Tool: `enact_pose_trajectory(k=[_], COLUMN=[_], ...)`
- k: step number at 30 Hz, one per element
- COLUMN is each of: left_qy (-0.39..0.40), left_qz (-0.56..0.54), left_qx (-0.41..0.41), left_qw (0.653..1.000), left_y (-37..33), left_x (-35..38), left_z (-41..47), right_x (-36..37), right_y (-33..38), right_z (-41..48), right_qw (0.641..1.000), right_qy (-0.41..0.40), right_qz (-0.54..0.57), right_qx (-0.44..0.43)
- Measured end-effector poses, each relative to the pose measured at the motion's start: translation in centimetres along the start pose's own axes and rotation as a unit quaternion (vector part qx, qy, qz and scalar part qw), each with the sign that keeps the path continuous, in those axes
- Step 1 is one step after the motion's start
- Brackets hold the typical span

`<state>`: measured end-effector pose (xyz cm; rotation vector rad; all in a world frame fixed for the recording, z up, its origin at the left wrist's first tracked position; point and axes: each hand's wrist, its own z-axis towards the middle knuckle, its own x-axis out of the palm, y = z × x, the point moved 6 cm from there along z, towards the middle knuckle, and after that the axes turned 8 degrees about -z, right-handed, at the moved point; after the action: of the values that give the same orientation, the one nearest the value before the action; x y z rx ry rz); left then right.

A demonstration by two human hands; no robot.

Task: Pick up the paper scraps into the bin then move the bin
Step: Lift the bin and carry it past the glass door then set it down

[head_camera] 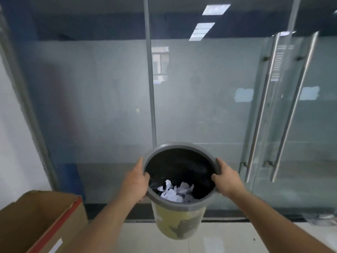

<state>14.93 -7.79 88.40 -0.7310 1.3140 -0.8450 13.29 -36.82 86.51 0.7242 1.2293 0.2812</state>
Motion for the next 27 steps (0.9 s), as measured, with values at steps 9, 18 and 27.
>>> enact_pose_trajectory(k=[9,18,27], left_qy=[-0.009,0.100,0.269], left_qz=[0.007,-0.013,-0.058], left_qx=[0.040,0.116,0.172], left_qw=[0.999,0.988,0.946], left_y=[-4.7,-11.5,-20.9], left_x=[-3.9,7.5,26.7], left_z=[-1.1,-0.1,-6.5], right_x=[-3.4,-13.8,-26.9], right_y=[3.2,-6.8,-21.6], right_z=[-1.0,-5.2,-14.0], right_qw=[0.999,0.987,0.947], right_qy=[-0.033,-0.124,-0.210], right_qz=[0.037,0.013,-0.006], right_qx=[-0.008,0.100,0.243])
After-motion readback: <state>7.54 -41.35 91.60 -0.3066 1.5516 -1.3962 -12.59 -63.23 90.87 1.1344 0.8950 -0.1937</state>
